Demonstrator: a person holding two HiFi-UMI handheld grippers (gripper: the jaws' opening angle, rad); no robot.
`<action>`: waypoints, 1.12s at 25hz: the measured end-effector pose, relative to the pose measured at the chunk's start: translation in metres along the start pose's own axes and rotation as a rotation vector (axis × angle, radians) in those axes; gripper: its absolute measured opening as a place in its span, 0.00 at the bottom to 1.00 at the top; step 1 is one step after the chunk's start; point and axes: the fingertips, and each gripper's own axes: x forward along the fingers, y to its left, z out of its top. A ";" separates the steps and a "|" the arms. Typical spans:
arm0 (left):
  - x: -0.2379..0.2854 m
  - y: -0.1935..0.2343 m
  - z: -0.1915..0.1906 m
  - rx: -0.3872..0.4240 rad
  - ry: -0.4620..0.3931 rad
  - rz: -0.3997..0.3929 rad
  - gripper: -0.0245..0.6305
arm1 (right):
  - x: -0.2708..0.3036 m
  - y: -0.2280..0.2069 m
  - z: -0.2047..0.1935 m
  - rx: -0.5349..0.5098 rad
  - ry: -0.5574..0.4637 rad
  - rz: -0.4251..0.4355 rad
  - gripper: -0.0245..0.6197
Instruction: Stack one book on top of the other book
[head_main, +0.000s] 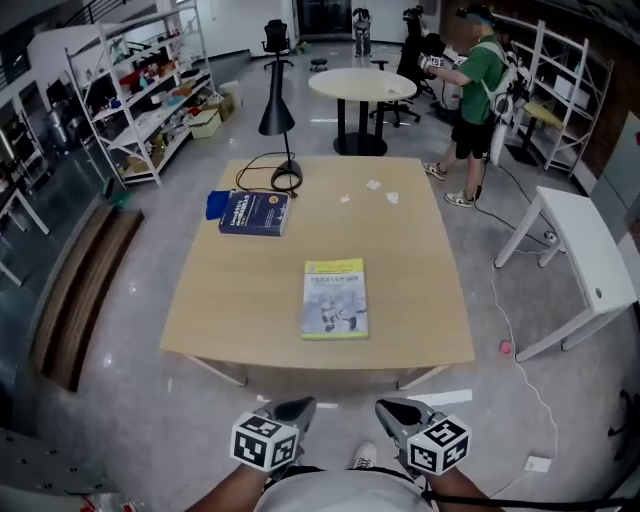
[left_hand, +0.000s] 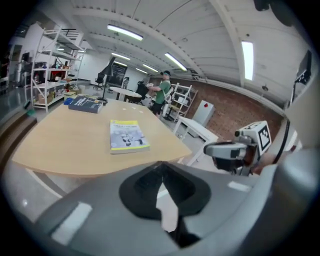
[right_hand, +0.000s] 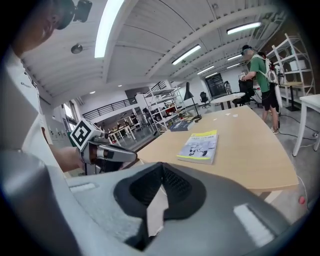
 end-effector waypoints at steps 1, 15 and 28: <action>-0.002 0.002 0.001 0.019 0.001 -0.008 0.04 | 0.004 0.004 0.000 0.008 -0.003 -0.008 0.04; -0.025 0.046 0.009 0.075 0.010 -0.057 0.05 | 0.040 0.044 -0.002 0.050 -0.019 -0.081 0.04; -0.029 0.038 0.002 0.044 -0.007 -0.067 0.05 | 0.044 0.048 -0.009 0.002 0.039 -0.067 0.04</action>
